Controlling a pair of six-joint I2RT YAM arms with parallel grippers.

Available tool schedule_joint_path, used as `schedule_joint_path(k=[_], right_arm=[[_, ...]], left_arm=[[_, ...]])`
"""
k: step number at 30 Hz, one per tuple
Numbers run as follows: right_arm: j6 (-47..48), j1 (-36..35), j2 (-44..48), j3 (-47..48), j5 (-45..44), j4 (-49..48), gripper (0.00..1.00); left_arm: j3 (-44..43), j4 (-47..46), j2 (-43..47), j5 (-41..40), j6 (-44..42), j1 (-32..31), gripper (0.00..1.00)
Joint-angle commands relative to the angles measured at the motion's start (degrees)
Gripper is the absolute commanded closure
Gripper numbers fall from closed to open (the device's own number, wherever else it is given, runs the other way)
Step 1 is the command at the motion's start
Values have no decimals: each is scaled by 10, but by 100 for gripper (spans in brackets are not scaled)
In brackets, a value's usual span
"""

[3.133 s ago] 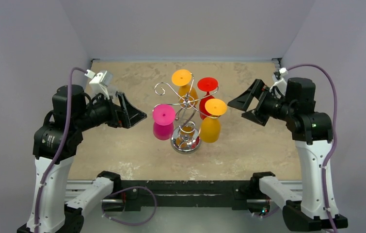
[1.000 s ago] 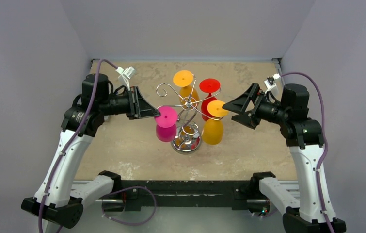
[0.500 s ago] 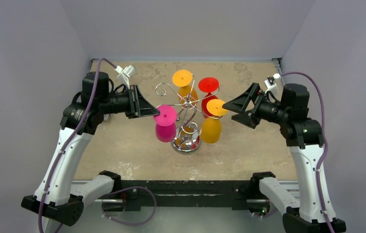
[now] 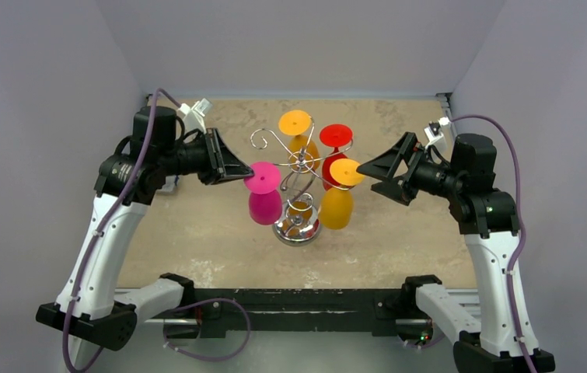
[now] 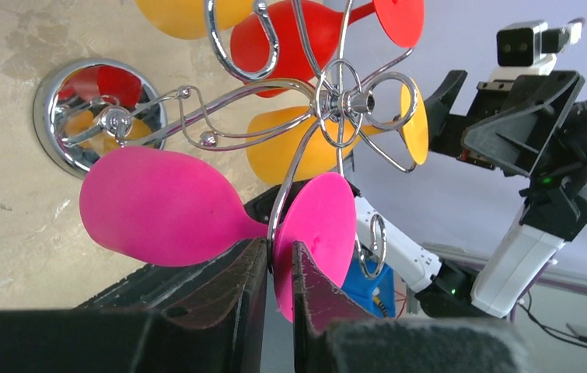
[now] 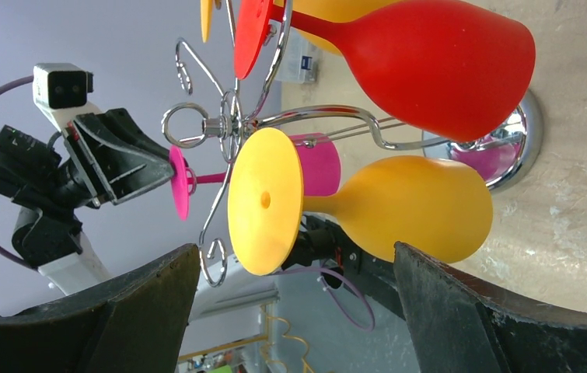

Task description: Take the wine glass off the wine glass rack

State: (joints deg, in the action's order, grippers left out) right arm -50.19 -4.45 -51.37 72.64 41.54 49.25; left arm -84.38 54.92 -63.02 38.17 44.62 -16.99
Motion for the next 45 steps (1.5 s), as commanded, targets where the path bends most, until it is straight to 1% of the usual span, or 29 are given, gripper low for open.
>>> schedule_joint_path(k=[1, 5, 10, 18, 21, 22, 23, 26, 27, 28, 31, 37, 40, 42, 45], right_arm=[[-3, 0, 0, 12, 9, -11, 6], [-3, -1, -2, 14, 10, -10, 7], [-3, 0, -2, 14, 10, -9, 7], [-2, 0, -2, 14, 11, -5, 7], [-1, -1, -2, 14, 13, -3, 7], [0, -1, -2, 14, 13, -2, 7], [1, -1, -2, 14, 13, -1, 7], [3, -1, -2, 13, 13, 4, 7], [3, 0, -1, 13, 12, 5, 7], [4, 0, 0, 12, 11, 6, 7], [5, 0, 2, 7, 10, 7, 7], [6, 0, 3, 2, 12, 10, 7], [8, 0, 2, 3, 14, 11, 7], [9, -1, 1, 2, 14, 11, 7], [11, 0, -1, 3, 14, 11, 7]], left_arm=[[-69, -1, -10, -7, 48, 6, 100], [-99, 33, -21, -24, 70, 10, 100], [-148, 87, -34, -49, 67, 13, 100], [-153, 102, -31, -64, 79, 18, 100], [-150, 103, -26, -65, 63, 19, 100], [-147, 106, -24, -63, 57, 19, 98], [-142, 106, -21, -61, 48, 19, 90], [-118, 107, -6, -55, 34, 19, 57], [-109, 104, 2, -53, 31, 19, 50], [-97, 97, 10, -50, 31, 19, 46], [-65, 91, 29, -47, 34, 19, 45], [8, 30, 61, -24, 65, 19, 52], [47, -8, 69, -9, 102, 18, 55], [80, -50, 76, 4, 132, 18, 56], [107, -94, 85, 14, 165, 18, 57]])
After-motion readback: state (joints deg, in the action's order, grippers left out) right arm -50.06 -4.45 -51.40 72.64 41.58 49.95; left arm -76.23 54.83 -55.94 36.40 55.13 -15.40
